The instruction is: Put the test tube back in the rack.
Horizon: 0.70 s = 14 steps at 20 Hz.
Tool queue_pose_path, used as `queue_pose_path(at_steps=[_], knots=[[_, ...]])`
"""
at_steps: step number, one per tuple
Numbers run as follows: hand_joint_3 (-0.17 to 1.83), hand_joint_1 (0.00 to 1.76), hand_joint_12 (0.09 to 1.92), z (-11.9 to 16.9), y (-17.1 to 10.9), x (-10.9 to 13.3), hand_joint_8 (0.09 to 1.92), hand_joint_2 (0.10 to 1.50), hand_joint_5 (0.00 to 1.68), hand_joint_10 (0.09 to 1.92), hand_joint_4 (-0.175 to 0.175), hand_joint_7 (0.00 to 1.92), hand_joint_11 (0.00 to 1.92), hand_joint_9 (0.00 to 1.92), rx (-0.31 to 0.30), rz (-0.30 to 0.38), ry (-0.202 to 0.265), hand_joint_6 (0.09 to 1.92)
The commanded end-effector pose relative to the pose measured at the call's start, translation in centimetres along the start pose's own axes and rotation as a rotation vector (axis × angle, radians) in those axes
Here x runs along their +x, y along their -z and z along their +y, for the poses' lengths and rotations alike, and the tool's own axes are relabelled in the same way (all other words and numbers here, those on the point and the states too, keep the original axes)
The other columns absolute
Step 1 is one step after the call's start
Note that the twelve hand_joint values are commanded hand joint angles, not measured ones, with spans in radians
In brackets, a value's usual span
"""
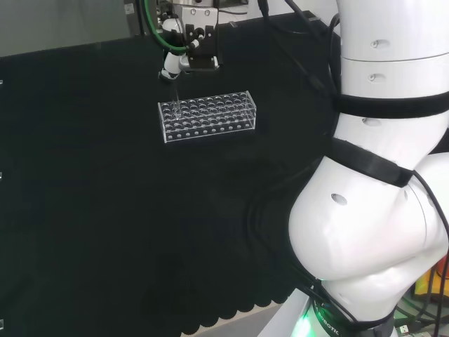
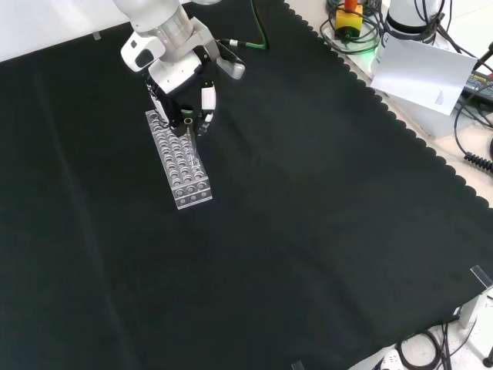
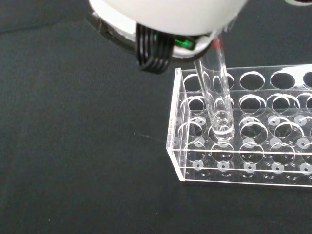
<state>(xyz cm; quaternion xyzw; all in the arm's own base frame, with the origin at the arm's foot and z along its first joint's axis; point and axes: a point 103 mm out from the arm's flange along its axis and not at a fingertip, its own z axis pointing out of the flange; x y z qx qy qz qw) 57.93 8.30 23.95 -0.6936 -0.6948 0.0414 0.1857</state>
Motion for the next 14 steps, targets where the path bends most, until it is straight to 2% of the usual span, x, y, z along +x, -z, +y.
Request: queue_pose_path(at_steps=[1,14], knots=[[0.48,1.33,0.78,-0.1,-0.4,0.3,0.66,0.73,1.39,0.68,-0.175,1.39,1.27,1.59,0.002,0.0,0.002,0.09],[0.48,1.33,0.78,-0.4,-1.8,-0.1,0.66,0.73,1.39,0.68,-0.175,1.39,1.27,1.59,0.016,0.015,-0.011,0.09]])
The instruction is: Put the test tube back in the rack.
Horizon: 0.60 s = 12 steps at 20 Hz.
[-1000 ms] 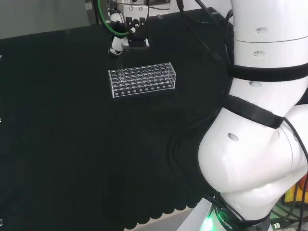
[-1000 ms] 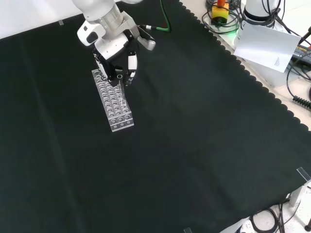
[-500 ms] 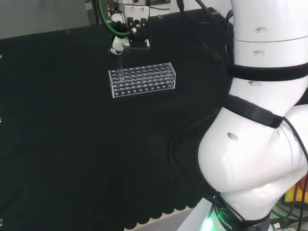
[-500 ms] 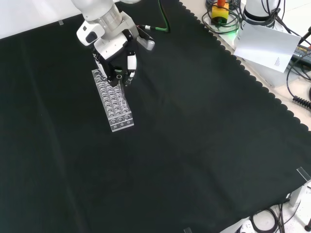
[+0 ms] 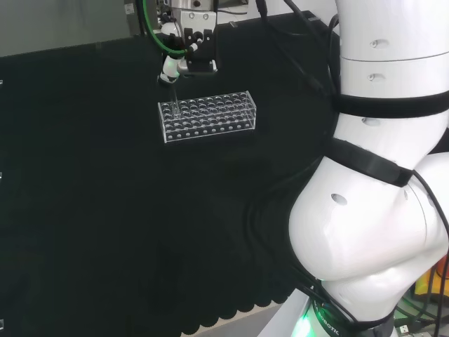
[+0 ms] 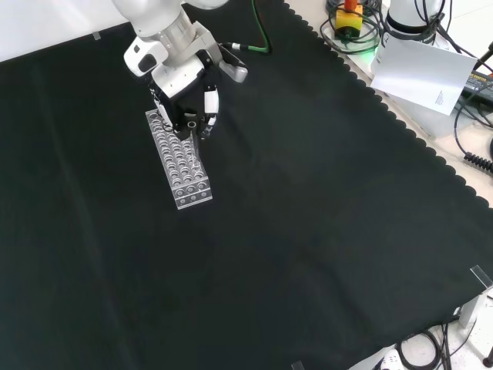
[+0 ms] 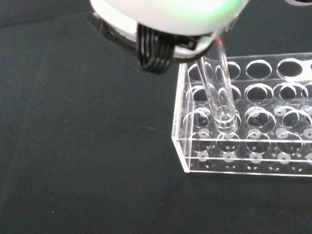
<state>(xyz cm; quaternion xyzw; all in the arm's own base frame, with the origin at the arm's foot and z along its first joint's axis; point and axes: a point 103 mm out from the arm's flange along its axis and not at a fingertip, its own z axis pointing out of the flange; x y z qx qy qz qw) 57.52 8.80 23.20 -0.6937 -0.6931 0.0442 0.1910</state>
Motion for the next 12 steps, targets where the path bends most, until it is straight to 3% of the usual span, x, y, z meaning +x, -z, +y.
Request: queue_pose_path(at_steps=[1,12], knots=[[0.48,1.33,0.78,-0.3,-1.0,-0.6,0.66,0.73,1.39,0.68,-0.175,1.39,1.27,1.59,0.006,0.012,-0.01,0.09],[0.49,1.33,0.78,-0.6,-2.1,-0.5,0.64,0.73,1.39,0.68,-0.175,1.4,1.28,1.59,0.03,0.022,-0.011,0.09]])
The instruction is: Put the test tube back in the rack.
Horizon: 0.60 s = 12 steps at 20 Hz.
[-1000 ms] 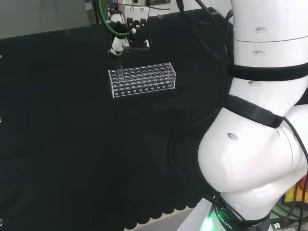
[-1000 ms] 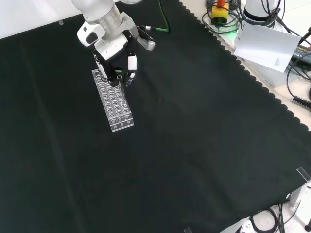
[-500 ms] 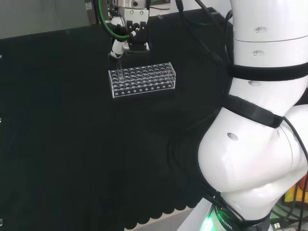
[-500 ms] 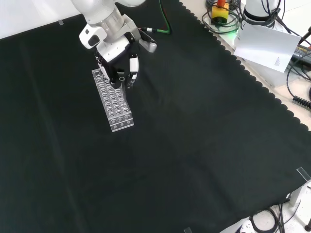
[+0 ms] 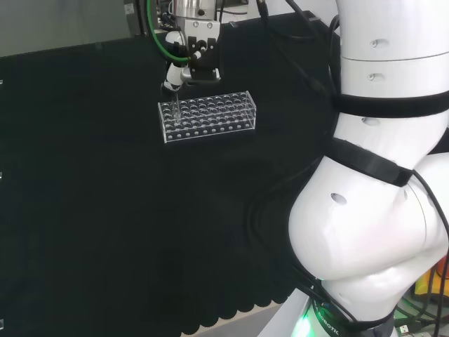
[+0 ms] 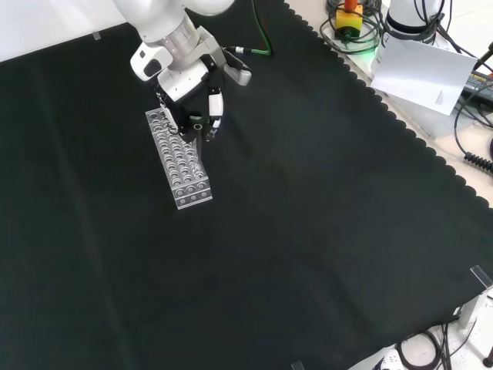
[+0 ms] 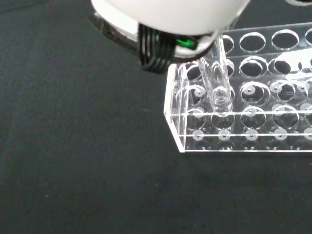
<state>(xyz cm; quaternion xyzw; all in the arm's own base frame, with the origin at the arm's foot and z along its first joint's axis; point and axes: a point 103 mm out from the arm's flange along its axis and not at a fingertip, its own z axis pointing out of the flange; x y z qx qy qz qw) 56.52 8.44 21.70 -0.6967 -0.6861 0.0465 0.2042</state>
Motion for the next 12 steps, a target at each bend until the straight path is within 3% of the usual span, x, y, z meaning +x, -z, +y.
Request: queue_pose_path(at_steps=[1,12], knots=[[0.49,1.33,0.78,-0.09,-0.62,0.32,0.64,0.73,1.39,0.68,-0.175,1.4,1.28,1.59,0.011,0.006,0.005,0.09],[0.49,1.33,0.78,0.28,-1.07,1.17,0.64,0.72,1.4,0.68,-0.175,1.4,1.28,1.59,0.026,0.001,0.017,0.09]])
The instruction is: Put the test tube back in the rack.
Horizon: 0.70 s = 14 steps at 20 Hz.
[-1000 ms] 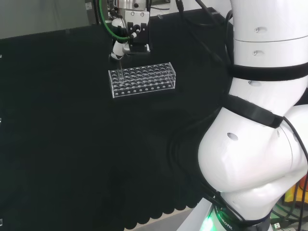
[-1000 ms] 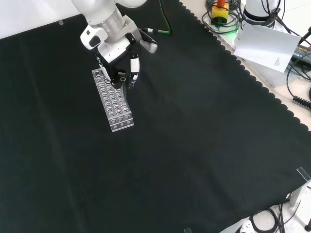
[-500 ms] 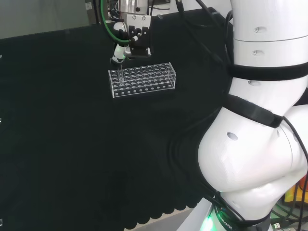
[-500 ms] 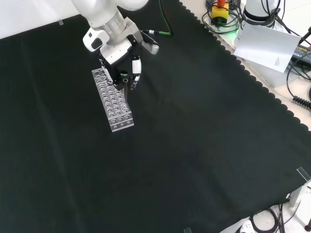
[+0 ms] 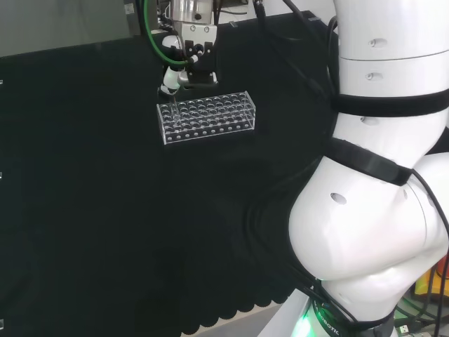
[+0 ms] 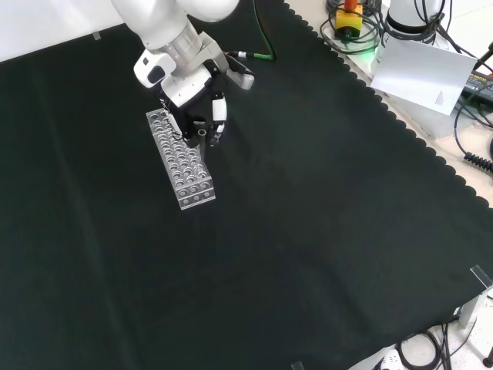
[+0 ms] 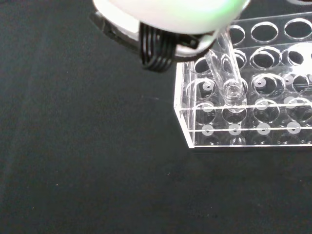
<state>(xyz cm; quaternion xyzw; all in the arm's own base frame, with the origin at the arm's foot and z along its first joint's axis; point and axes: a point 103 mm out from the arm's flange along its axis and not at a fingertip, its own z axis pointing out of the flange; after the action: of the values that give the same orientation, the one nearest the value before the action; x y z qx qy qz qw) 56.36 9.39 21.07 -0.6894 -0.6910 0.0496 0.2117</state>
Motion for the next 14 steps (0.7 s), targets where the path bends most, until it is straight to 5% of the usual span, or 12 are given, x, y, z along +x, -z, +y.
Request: queue_pose_path(at_steps=[1,14], knots=[[0.49,1.33,0.78,0.2,-0.25,0.4,0.64,0.72,1.4,0.68,-0.175,1.4,1.28,1.59,0.009,-0.001,0.001,0.09],[0.5,1.33,0.78,0.35,-0.91,0.47,0.63,0.72,1.4,0.68,-0.175,1.41,1.28,1.59,0.022,-0.011,-0.01,0.09]])
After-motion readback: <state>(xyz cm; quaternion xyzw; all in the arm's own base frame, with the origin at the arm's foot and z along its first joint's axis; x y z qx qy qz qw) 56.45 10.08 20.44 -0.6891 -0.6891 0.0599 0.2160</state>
